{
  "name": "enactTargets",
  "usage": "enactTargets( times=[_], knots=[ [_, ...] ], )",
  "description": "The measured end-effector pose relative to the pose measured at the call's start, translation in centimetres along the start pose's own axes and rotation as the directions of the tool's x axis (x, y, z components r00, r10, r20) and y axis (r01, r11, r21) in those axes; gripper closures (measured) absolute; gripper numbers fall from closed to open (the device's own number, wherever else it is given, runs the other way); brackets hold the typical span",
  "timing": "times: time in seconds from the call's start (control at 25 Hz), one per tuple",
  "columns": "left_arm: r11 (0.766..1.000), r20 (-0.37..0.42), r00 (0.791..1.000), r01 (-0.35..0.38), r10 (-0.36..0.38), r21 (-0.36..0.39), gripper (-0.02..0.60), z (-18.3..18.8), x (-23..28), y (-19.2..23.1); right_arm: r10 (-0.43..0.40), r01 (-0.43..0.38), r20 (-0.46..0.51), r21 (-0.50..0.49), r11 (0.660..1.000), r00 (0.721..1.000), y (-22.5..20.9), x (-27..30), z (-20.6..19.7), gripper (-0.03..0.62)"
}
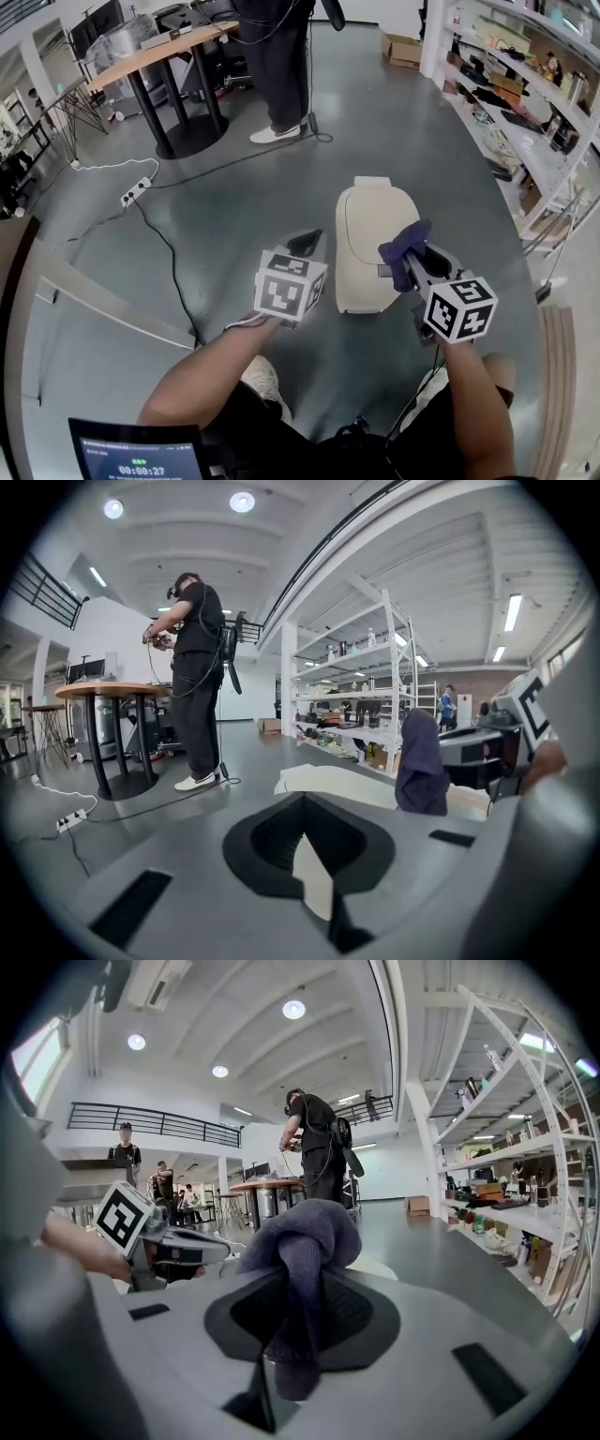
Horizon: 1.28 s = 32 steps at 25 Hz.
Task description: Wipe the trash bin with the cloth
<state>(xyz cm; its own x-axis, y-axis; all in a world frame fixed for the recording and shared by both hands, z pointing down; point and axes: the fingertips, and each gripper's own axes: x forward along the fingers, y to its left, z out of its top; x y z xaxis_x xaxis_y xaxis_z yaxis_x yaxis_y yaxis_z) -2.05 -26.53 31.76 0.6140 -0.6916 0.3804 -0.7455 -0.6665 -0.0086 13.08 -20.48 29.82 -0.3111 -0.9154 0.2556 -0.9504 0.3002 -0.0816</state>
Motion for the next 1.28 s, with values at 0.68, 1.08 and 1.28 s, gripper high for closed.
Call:
enactTargets(
  times=[0.68, 1.08, 1.28],
  knots=[
    [1.000, 0.074, 0.997, 0.017, -0.017, -0.002, 0.584, -0.1, -1.6, -0.2, -0.068, 0.071, 0.127, -0.019, 0.997, 0.990, 6.4, 2.9, 1.2, 0.513],
    [0.999, 0.046, 0.998, -0.036, 0.036, -0.001, 0.584, -2.3, -3.3, 4.3, -0.112, 0.109, 0.056, 0.047, 0.993, 0.992, 10.3, 6.3, -3.7, 0.513],
    [1.000, 0.015, 1.000, -0.015, 0.015, 0.024, 0.584, -3.5, -3.1, 5.8, -0.174, 0.175, -0.020, 0.076, 0.982, 0.985, 10.6, 8.5, -8.3, 0.513]
  ],
)
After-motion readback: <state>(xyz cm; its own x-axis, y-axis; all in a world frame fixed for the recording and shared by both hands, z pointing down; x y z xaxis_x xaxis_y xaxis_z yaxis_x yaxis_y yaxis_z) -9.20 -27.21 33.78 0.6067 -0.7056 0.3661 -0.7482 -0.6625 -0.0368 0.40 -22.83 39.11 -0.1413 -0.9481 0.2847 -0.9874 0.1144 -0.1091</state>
